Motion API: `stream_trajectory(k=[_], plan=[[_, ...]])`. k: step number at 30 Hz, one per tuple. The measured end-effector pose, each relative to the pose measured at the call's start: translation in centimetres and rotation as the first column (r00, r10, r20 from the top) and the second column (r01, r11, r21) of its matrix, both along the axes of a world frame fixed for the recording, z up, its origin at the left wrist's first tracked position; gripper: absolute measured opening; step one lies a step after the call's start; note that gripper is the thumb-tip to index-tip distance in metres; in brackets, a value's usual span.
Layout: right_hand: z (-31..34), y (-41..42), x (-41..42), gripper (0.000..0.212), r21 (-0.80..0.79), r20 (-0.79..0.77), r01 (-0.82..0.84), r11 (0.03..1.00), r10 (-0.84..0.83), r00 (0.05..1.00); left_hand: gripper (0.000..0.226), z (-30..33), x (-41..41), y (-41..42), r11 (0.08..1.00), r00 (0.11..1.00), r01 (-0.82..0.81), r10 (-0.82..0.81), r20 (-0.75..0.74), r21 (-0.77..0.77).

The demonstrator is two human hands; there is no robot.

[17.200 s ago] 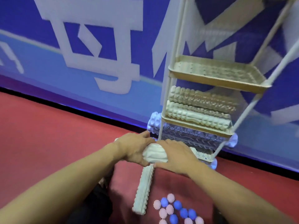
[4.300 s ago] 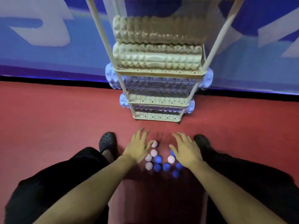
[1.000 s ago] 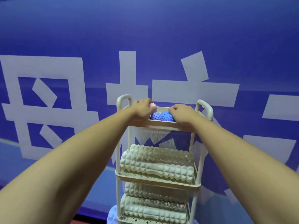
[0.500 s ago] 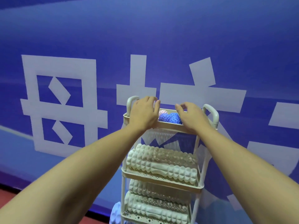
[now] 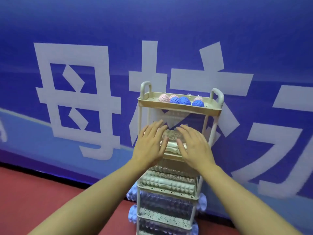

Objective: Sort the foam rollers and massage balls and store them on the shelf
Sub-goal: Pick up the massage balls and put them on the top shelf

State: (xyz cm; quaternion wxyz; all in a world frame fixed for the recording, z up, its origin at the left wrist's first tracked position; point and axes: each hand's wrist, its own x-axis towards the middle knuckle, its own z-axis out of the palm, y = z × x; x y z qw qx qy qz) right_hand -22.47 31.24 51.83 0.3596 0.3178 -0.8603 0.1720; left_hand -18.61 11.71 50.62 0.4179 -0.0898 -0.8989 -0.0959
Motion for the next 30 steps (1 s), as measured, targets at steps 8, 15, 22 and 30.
stream_trajectory(k=[8, 15, 22, 30], plan=[[-19.2, 0.7, 8.6, 0.059, 0.167, 0.414, 0.071, 0.983, -0.135, 0.9, 0.052, -19.9, 9.5, 1.8, 0.995, 0.905, -0.05, 0.007, 0.424, 0.091], [-36.2, 3.3, 17.6, 0.075, 0.357, 0.833, 0.023, 0.934, -0.329, 0.446, 0.075, -38.7, 15.1, 2.5, 0.958, 0.328, -0.256, -0.04, 0.944, 0.129], [-50.0, 5.9, 17.7, 0.079, 0.419, 0.899, 0.058, 0.906, -0.423, 0.115, 0.073, -52.8, 17.0, 3.9, 0.954, 0.025, -0.267, -0.138, 0.99, 0.139], [-62.7, 6.6, 16.9, 0.08, 0.487, 0.871, 0.047, 0.872, -0.482, -0.096, 0.062, -63.7, 14.8, 4.7, 0.955, -0.111, -0.261, -0.176, 0.978, 0.142]])
